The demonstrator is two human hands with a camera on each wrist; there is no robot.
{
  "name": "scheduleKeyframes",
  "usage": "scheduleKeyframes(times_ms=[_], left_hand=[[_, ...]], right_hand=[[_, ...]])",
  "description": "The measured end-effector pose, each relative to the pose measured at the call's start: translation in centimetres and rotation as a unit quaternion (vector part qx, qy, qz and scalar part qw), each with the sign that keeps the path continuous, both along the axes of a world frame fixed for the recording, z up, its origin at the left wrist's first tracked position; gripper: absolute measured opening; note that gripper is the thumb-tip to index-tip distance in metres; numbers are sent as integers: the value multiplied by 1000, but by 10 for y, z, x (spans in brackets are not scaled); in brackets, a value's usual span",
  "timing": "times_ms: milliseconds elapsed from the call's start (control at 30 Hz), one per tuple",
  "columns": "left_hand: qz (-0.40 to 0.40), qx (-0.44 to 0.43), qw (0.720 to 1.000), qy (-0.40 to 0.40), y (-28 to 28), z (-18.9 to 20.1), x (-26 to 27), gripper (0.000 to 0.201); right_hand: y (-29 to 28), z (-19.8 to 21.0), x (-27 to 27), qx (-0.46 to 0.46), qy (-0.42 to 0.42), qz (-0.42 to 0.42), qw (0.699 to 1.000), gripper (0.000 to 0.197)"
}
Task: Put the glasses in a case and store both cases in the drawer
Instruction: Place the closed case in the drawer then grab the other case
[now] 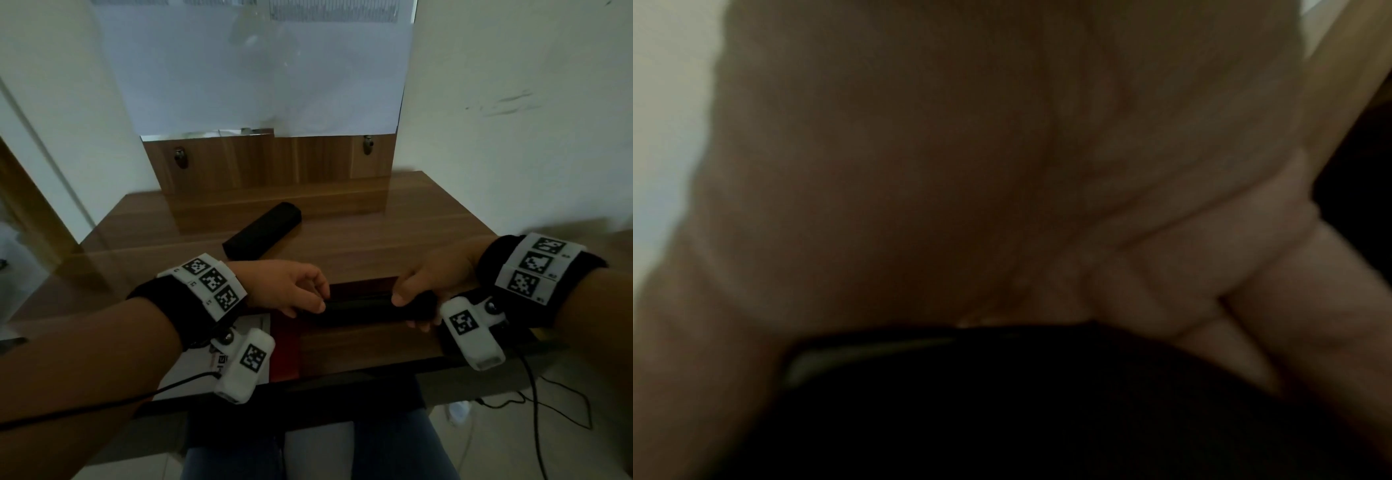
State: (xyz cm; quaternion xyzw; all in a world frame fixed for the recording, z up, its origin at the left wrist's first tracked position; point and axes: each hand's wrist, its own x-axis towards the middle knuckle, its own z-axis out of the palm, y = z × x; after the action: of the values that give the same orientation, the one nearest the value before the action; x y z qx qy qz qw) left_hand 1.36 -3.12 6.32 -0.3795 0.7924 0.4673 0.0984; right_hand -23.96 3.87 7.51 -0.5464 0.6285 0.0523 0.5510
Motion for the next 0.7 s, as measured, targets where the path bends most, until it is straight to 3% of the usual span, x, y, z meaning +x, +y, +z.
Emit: scheduleKeyframes(times_ms=[167, 333, 500, 700], left_hand=[[5, 41, 998, -46, 5, -10, 6, 9], [-28, 70, 992, -101, 20, -25, 3, 25], [-39, 61, 989, -128, 31, -35, -3, 33], [-46, 68, 988, -134, 34, -34, -5, 38]], right_hand=[[1, -5, 10, 53, 63, -11, 997, 30], [3, -17, 22, 18, 195, 16, 981, 78], [9, -19, 30, -10, 248, 54, 967, 45], [10, -22, 30, -33, 276, 54, 959, 45]])
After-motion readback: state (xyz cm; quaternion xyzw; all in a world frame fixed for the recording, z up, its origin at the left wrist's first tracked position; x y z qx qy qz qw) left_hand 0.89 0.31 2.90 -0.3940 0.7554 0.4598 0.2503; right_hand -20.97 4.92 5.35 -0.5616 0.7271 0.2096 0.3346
